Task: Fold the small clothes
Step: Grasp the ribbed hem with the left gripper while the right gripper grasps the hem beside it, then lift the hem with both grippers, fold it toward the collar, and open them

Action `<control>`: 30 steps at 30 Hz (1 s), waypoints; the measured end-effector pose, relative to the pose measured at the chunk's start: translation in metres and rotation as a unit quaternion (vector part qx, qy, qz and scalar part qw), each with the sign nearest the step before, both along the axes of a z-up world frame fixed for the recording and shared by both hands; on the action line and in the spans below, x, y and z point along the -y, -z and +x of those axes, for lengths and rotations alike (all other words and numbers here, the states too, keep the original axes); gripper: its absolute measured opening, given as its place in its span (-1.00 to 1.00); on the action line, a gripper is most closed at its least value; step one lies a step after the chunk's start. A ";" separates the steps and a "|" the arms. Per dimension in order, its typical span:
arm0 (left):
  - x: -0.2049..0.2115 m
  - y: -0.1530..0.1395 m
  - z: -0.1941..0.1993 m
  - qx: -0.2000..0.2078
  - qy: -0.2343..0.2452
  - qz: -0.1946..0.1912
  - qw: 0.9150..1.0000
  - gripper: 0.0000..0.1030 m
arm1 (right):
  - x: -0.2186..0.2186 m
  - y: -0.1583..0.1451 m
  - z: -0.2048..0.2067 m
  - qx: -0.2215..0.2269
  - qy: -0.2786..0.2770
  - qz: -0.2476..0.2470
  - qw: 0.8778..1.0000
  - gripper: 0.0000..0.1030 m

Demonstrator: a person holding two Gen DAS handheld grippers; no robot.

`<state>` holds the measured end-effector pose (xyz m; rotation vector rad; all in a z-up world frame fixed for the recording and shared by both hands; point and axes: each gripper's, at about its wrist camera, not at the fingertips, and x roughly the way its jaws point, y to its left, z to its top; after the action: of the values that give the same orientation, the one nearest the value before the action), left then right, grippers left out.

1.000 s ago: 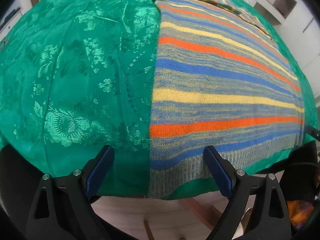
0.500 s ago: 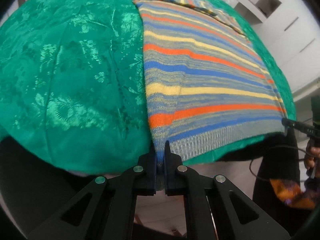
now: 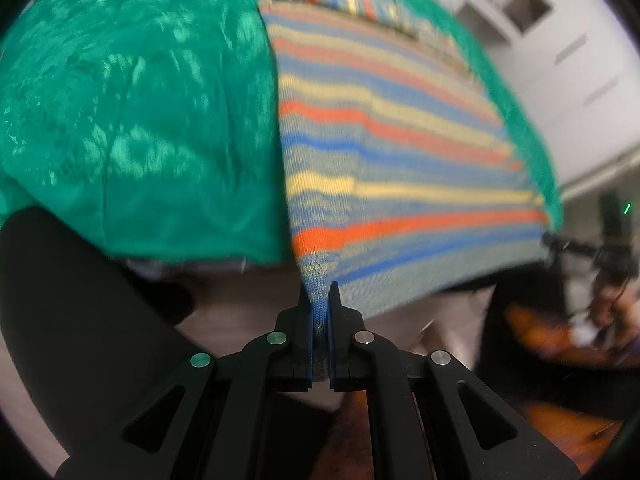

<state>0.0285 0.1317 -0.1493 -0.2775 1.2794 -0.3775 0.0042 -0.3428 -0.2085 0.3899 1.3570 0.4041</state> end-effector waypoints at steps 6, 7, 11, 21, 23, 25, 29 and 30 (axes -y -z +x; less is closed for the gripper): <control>-0.015 -0.054 0.077 0.089 -0.054 -0.063 0.993 -0.95 | 0.017 -0.051 0.066 0.099 0.047 0.097 0.989 -0.87; -0.015 -0.059 0.097 0.103 -0.058 -0.064 0.991 -0.95 | 0.019 -0.056 0.083 0.115 0.054 0.104 0.986 -0.87; -0.006 -0.063 0.198 0.136 -0.073 -0.031 0.987 -0.95 | 0.017 -0.062 0.176 0.175 0.081 0.098 0.976 -0.87; 0.016 -0.021 0.358 0.114 -0.092 0.025 0.989 -0.90 | 0.022 0.011 0.368 0.107 0.156 0.103 0.977 -0.87; 0.014 -0.009 0.376 0.099 -0.111 0.023 0.989 -0.68 | 0.031 0.028 0.385 0.088 0.176 0.128 0.972 -0.76; 0.004 -0.005 0.385 0.085 -0.137 0.031 0.986 -0.12 | 0.040 0.038 0.398 0.083 0.209 0.143 0.964 -0.61; -0.016 -0.026 0.375 0.123 -0.151 0.030 0.980 0.29 | 0.067 0.028 0.398 0.104 0.243 0.156 0.952 -0.39; -0.019 -0.032 0.370 0.130 -0.141 0.029 0.981 0.29 | 0.067 0.022 0.398 0.108 0.228 0.146 0.957 -0.39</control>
<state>0.3984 0.1508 -0.1175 -0.3441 0.9756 -0.1274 0.4024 -0.4098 -0.2307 0.8602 0.9565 0.2505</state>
